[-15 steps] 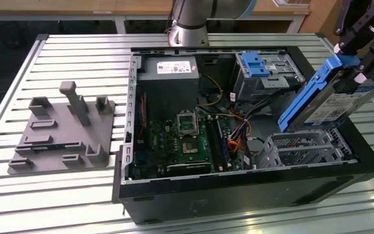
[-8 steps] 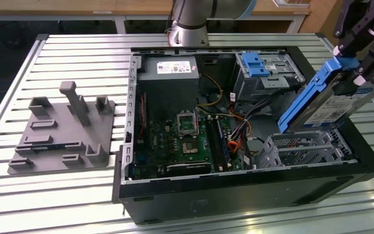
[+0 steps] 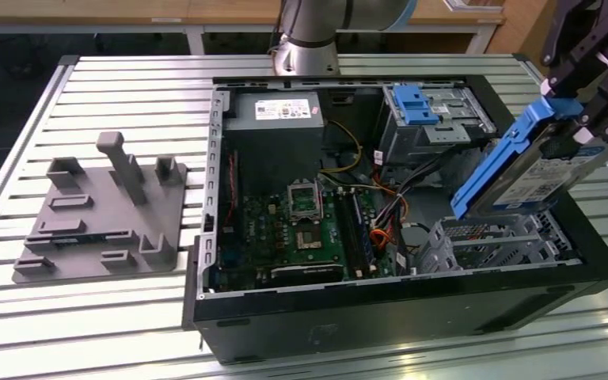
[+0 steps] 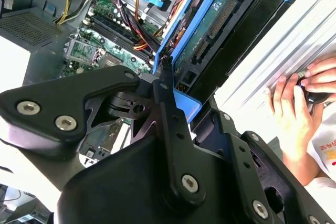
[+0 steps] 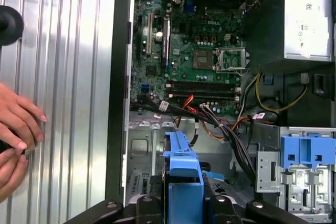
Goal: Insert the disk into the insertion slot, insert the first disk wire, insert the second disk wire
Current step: 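Insert the disk into the insertion slot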
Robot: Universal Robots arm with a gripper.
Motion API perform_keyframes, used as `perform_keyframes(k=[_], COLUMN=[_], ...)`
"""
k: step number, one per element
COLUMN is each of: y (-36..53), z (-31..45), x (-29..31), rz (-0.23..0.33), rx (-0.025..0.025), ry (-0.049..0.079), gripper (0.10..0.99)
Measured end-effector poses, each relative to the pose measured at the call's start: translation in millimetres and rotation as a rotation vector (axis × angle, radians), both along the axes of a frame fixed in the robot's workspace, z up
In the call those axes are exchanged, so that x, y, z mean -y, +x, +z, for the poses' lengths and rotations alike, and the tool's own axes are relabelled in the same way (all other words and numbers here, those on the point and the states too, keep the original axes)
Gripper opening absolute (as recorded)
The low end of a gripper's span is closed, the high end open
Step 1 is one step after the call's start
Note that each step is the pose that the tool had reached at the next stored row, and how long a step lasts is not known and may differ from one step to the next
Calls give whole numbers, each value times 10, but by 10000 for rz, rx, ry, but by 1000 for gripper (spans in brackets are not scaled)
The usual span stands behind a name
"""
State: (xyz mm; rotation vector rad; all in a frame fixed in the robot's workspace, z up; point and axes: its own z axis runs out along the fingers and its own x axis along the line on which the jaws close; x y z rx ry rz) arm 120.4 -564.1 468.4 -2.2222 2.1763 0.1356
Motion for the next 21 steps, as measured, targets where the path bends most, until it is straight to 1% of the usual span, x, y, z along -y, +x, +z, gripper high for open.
perform_keyframes(k=[6, 21], y=[1, 16], z=[-22, -93], x=[16, 25], rz=[48, 57], rx=[0, 0], ry=[-1, -1], gripper=[365, 365])
